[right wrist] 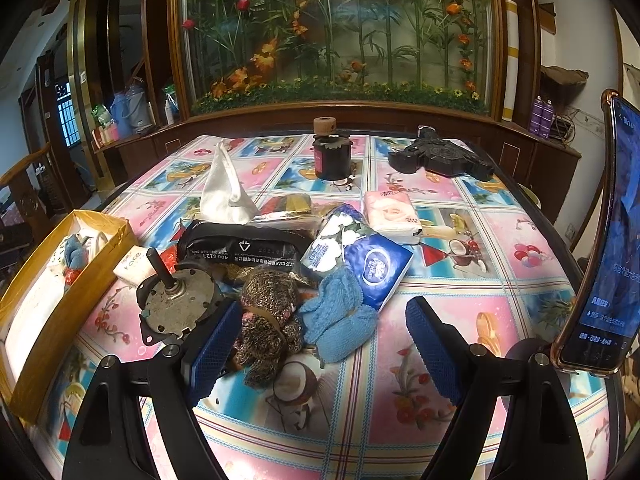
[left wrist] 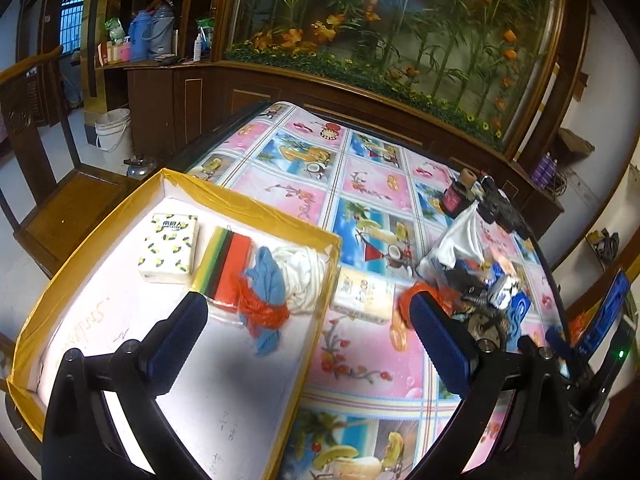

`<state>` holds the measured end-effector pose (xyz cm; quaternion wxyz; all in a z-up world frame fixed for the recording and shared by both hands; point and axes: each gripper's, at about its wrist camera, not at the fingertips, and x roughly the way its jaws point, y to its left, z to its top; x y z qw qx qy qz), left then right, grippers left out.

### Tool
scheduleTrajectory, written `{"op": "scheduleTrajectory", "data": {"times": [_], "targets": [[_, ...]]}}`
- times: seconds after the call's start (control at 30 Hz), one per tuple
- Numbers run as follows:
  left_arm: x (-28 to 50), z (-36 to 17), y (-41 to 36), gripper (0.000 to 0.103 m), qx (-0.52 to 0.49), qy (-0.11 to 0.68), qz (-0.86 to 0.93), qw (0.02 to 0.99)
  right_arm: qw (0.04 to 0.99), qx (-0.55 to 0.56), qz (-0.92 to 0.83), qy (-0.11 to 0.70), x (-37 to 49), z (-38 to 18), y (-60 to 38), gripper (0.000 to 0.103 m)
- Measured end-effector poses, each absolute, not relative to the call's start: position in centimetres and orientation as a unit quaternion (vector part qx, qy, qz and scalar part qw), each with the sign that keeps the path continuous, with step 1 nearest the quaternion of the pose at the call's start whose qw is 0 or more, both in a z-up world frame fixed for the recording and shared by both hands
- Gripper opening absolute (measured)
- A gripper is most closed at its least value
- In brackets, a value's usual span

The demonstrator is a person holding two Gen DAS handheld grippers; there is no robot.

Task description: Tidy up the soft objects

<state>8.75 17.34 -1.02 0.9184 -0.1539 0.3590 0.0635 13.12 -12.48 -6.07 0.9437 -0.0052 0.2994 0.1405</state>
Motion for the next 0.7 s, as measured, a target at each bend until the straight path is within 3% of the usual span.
{"op": "scheduleTrajectory", "data": {"times": [0.3, 0.63, 0.7], "targets": [[14.2, -2.1, 11.9, 0.102, -0.080, 0.392, 0.018, 0.916, 0.944, -0.004, 0.138, 0.299, 13.0, -6.0, -12.6, 0.084], [22.4, -7.3, 7.3, 0.101, 0.025, 0.469, 0.041, 0.882, 0.944, -0.007, 0.132, 0.301, 13.2, -6.2, -12.7, 0.084], [22.6, -8.0, 6.6, 0.086, 0.043, 0.486, 0.034, 0.872, 0.944, -0.007, 0.131, 0.302, 13.3, -6.2, -12.7, 0.084]]}}
